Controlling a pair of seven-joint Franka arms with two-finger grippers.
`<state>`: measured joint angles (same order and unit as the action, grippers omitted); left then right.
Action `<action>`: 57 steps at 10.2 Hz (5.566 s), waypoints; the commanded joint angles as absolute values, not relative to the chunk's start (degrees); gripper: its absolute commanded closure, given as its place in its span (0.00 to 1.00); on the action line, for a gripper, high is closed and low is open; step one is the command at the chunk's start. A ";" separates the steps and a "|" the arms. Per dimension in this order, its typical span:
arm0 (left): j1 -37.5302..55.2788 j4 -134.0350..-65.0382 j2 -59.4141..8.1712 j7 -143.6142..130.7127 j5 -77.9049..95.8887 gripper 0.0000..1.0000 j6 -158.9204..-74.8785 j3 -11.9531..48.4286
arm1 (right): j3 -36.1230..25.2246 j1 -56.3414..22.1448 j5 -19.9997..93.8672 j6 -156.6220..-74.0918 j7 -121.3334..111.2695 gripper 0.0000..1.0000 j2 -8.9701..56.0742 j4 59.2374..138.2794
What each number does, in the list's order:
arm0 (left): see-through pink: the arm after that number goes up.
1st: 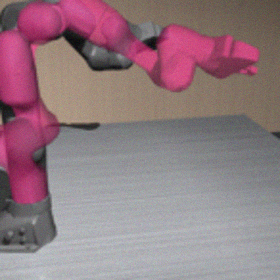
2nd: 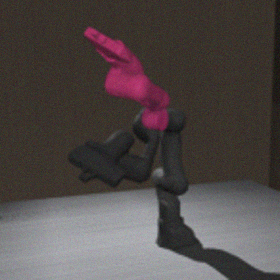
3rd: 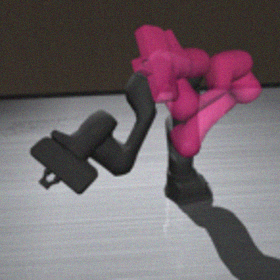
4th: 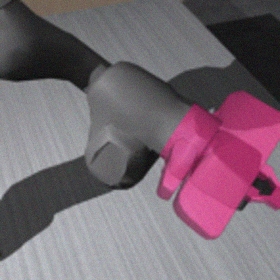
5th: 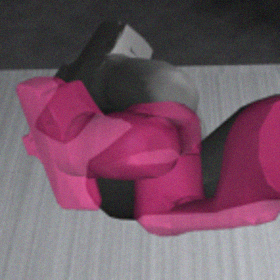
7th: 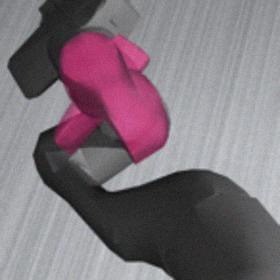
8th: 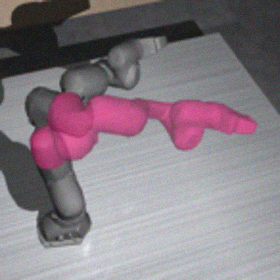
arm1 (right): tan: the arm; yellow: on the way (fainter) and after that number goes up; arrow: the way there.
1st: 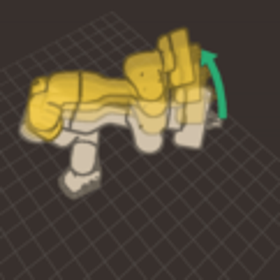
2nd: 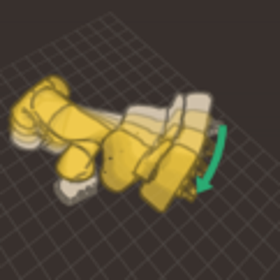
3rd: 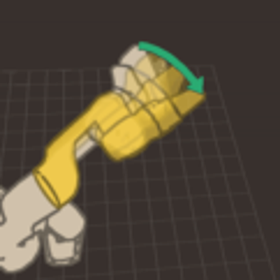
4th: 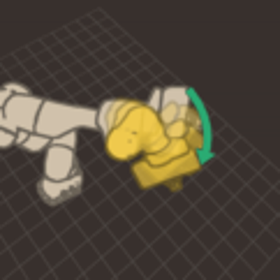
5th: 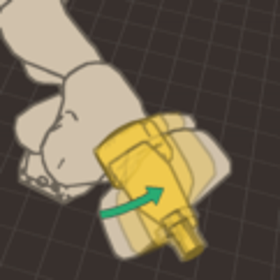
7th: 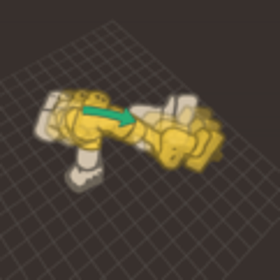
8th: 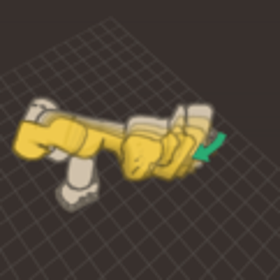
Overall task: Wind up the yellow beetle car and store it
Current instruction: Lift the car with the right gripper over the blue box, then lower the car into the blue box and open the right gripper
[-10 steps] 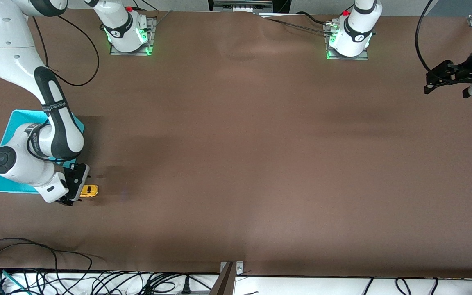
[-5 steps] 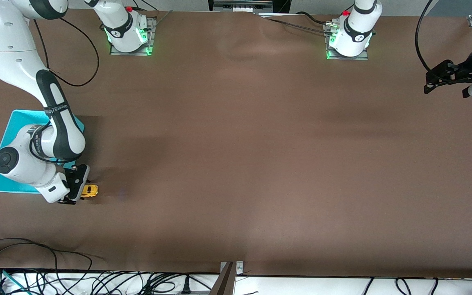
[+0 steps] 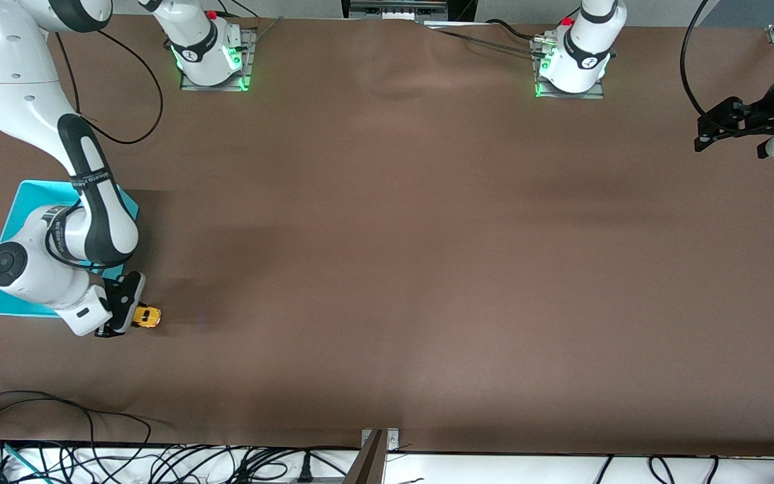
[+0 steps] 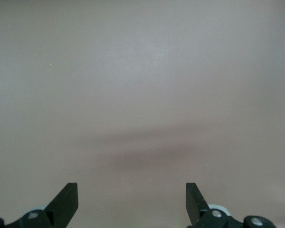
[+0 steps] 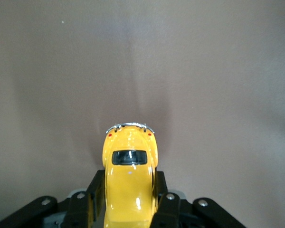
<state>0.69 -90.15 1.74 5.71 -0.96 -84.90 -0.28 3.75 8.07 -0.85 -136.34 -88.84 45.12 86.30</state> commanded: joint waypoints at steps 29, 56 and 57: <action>0.26 -88.51 1.41 5.45 -0.35 0.00 -82.71 -0.44 | -3.08 15.91 -6.15 -100.46 -99.66 1.00 39.02 83.67; 0.26 -88.51 1.41 5.45 -0.18 0.00 -82.71 -0.44 | -2.46 18.37 -5.45 -105.40 -108.37 0.07 38.69 85.78; 0.26 -88.51 1.41 5.45 0.17 0.00 -82.71 -0.44 | -2.29 18.20 -5.36 -105.03 -107.85 0.05 37.02 85.78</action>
<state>0.39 -89.99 1.77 5.65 -0.94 -83.99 -0.50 -3.05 17.89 -5.58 -107.06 -107.45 40.59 85.13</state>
